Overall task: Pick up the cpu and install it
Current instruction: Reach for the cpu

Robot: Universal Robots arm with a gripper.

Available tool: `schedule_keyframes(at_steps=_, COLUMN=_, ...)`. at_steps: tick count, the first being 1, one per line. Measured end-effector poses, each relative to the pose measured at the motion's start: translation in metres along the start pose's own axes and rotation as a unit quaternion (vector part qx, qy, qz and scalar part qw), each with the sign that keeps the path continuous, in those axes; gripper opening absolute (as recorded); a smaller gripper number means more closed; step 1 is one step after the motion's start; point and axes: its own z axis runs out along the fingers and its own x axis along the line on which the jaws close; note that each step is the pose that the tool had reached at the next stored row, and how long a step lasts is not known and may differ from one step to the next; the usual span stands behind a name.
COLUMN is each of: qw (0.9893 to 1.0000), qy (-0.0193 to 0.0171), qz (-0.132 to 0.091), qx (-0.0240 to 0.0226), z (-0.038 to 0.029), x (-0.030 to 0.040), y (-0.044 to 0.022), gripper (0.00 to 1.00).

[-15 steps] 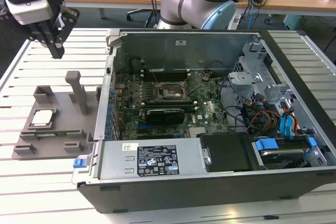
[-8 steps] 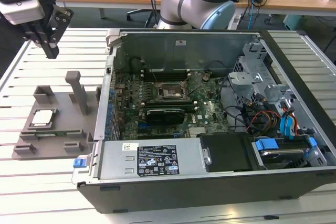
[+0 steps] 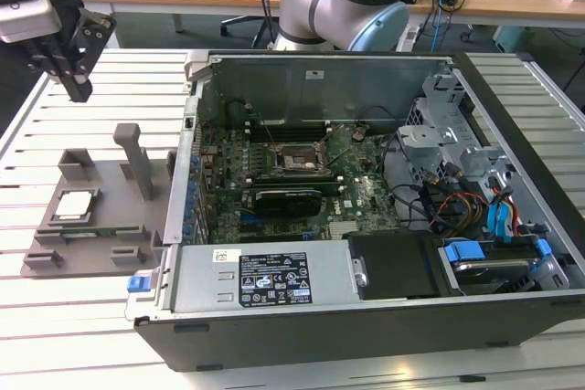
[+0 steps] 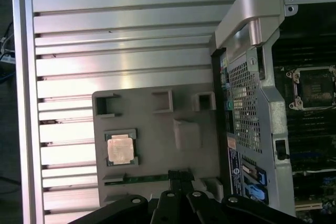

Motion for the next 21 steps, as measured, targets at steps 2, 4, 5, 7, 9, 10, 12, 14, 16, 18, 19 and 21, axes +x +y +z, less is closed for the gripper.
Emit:
schedule_keyframes(at_steps=2, qw=1.0000, qy=0.0000, qz=0.000, qx=0.0000, z=-0.0001, x=0.0034, y=-0.0002, gripper=0.11)
schedule_keyframes(at_steps=4, qw=1.0000, qy=0.0000, qz=0.000, qx=0.0000, z=-0.0001, x=0.0052, y=-0.0004, gripper=0.11)
schedule_keyframes(at_steps=5, qw=1.0000, qy=0.0000, qz=0.000, qx=0.0000, z=-0.0001, x=0.0066, y=-0.0005, gripper=0.11)
schedule_keyframes(at_steps=7, qw=1.0000, qy=0.0000, qz=0.000, qx=0.0000, z=-0.0002, x=0.0083, y=-0.0006, gripper=0.11)
schedule_keyframes(at_steps=9, qw=1.0000, qy=0.0000, qz=0.000, qx=0.0000, z=-0.0003, x=0.0114, y=-0.0008, gripper=0.11)
schedule_keyframes(at_steps=10, qw=1.0000, qy=0.0000, qz=0.000, qx=0.0000, z=-0.0003, x=0.0131, y=-0.0010, gripper=0.11)
schedule_keyframes(at_steps=12, qw=1.0000, qy=0.0000, qz=0.000, qx=0.0000, z=-0.0004, x=0.0157, y=-0.0012, gripper=0.11)
schedule_keyframes(at_steps=14, qw=1.0000, qy=0.0000, qz=0.000, qx=0.0000, z=-0.0004, x=0.0187, y=-0.0014, gripper=0.11)
schedule_keyframes(at_steps=16, qw=1.0000, qy=-0.0001, qz=0.000, qx=0.0000, z=-0.0005, x=0.0220, y=-0.0016, gripper=0.11)
schedule_keyframes(at_steps=18, qw=1.0000, qy=0.0000, qz=0.000, qx=0.0000, z=-0.0006, x=0.0250, y=-0.0018, gripper=0.11)
schedule_keyframes(at_steps=19, qw=1.0000, qy=0.0000, qz=0.000, qx=0.0000, z=-0.0007, x=0.0259, y=-0.0019, gripper=0.11)
schedule_keyframes(at_steps=21, qw=1.0000, qy=0.0000, qz=0.000, qx=0.0000, z=-0.0007, x=0.0288, y=-0.0021, gripper=0.11)
